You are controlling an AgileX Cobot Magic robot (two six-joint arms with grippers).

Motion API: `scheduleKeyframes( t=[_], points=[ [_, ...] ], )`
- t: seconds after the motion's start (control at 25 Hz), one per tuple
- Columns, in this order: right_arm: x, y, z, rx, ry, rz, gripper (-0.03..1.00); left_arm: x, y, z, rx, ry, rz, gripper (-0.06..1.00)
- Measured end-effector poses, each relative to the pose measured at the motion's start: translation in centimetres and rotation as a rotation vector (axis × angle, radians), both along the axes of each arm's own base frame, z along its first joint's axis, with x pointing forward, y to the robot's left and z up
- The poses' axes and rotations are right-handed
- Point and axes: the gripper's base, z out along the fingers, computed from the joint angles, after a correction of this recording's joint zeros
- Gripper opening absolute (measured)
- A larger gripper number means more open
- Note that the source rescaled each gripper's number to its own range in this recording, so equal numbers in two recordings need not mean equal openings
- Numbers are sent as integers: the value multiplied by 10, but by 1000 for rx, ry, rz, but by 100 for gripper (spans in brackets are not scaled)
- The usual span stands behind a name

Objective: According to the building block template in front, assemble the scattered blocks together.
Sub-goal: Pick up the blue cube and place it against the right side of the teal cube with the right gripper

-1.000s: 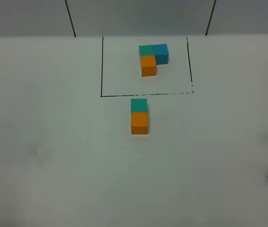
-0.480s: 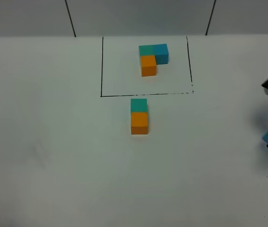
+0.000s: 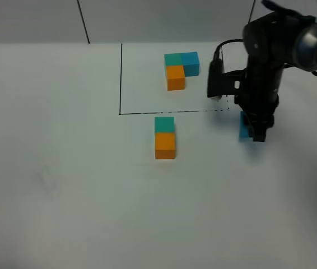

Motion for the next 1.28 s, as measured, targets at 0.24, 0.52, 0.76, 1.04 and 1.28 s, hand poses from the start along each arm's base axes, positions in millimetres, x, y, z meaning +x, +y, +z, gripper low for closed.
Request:
scheduleKeyframes(
  t=[0.24, 0.52, 0.76, 1.04, 1.28],
  points=[
    [20, 30, -6, 1, -16, 84, 0, 0, 0, 0, 0, 0, 0, 72],
    [20, 47, -7, 77, -27, 89, 0, 0, 0, 0, 0, 0, 0, 72],
    [20, 52, -24, 93, 4, 53, 0, 0, 0, 0, 0, 0, 0, 72],
    [13, 74, -27, 93, -14, 47, 0, 0, 0, 0, 0, 0, 0, 72],
    [12, 79, -28, 98, -23, 57, 0, 0, 0, 0, 0, 0, 0, 72]
  ],
)
